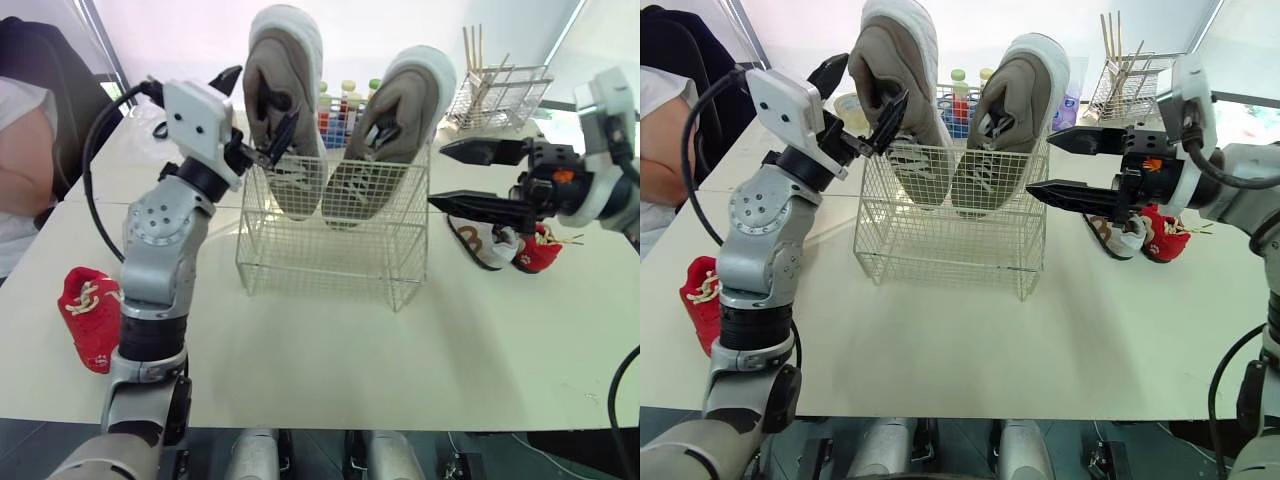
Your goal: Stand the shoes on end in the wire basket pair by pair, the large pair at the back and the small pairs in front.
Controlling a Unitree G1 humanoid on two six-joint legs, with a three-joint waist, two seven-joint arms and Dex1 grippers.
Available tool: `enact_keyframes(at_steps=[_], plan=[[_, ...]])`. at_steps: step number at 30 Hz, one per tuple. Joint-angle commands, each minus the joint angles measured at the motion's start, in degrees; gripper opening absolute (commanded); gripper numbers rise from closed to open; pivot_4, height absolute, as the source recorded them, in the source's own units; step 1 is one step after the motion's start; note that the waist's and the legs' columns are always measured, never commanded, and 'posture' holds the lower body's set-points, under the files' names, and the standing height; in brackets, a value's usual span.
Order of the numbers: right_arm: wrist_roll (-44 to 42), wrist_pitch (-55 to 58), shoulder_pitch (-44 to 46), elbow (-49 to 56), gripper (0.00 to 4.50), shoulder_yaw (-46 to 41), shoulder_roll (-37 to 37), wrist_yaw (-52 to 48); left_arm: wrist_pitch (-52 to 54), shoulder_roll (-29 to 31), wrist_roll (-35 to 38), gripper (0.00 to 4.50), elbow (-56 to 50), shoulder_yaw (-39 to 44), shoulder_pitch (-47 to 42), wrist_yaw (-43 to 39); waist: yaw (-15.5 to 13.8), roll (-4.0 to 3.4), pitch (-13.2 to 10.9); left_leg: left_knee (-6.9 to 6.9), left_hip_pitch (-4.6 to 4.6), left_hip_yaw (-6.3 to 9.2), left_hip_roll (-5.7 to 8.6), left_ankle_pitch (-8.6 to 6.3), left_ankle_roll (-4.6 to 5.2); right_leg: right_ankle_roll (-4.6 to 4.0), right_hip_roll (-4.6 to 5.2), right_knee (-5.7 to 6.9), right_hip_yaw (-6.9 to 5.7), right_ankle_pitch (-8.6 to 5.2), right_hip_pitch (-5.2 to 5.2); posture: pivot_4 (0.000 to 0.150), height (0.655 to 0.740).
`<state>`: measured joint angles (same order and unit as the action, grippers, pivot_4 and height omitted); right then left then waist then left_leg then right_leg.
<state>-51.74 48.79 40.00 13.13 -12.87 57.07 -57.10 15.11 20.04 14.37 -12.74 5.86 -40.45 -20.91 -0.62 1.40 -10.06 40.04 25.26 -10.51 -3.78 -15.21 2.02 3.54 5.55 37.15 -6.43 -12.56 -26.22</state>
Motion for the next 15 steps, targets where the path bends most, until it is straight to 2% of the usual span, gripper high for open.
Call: enact_keyframes(at_steps=[1, 3, 6, 9, 11, 13, 15], plan=[[0.87, -1.71, 1.8, -0.13, 4.5, -0.61, -0.48, -0.42, 1.78, 1.8, 2.58, 4.45, -2.36, 2.26, -2.95, -0.83, 0.0, 0.0, 0.0, 0.0, 0.0, 0.0, 0.0, 0.0, 0.0, 0.0, 0.0, 0.0, 0.0, 0.0, 0.0, 0.15, 0.7352], [1.02, -1.89, 1.83, -0.8, 4.5, -0.85, -0.59, -0.73, 5.22, 2.64, 5.91, 4.45, -4.46, 3.2, -3.23, -1.61, -0.05, 0.0, 0.0, 0.0, 0.0, 0.0, 0.0, 0.0, 0.0, 0.0, 0.0, -0.01, 0.0, 0.0, 0.01, 0.15, 0.7352], [4.02, -3.69, 1.84, -2.45, 4.5, -0.86, -0.53, 0.71, 13.46, 5.04, 15.74, 4.45, -8.87, 6.52, -2.6, -4.2, -0.02, 0.0, 0.0, 0.0, 0.01, 0.0, 0.0, 0.0, 0.0, 0.0, 0.0, -0.02, 0.0, 0.0, 0.01, 0.15, 0.7352], [6.24, -4.14, 1.91, -4.62, 4.5, -0.88, 0.01, 1.63, 30.11, 11.29, 36.23, 4.45, -15.61, 12.54, 2.91, -5.7, 0.45, -0.03, 0.02, -0.02, 0.0, 0.01, -0.01, 0.0, -0.01, 0.01, 0.01, 0.0, 0.01, 0.0, -0.01, 0.15, 0.7352], [6.53, -4.18, 1.96, -6.12, 4.5, -1.71, -0.33, 1.94, 36.46, 14.86, 46.37, 4.45, -18.44, 14.43, 6.89, -6.11, 0.82, -0.07, 0.04, -0.04, -0.05, 0.0, -0.02, 0.01, -0.03, 0.02, 0.0, 0.03, 0.05, -0.01, -0.01, 0.15, 0.7352], [7.66, -4.93, 1.41, -7.47, 4.5, -2.02, -0.48, 2.15, 39.14, 18.2, 50.45, 4.45, -20.72, 14.23, 10.55, -7.8, 1.08, -0.07, 0.04, -0.04, -0.06, 0.04, -0.02, 0.05, -0.09, 0.02, 0.0, 0.07, 0.05, -0.02, 0.02, 0.15, 0.7352], [8.24, -5.49, 0.18, -7.97, 4.5, -2.28, -0.62, 2.06, 39.74, 19.37, 51.48, 4.45, -21.66, 12.39, 12.45, -8.62, 0.99, -0.07, 0.04, -0.02, -0.06, 0.06, 0.0, 0.05, -0.1, 0.01, -0.01, 0.06, 0.04, -0.02, 0.05, 0.15, 0.7352]])
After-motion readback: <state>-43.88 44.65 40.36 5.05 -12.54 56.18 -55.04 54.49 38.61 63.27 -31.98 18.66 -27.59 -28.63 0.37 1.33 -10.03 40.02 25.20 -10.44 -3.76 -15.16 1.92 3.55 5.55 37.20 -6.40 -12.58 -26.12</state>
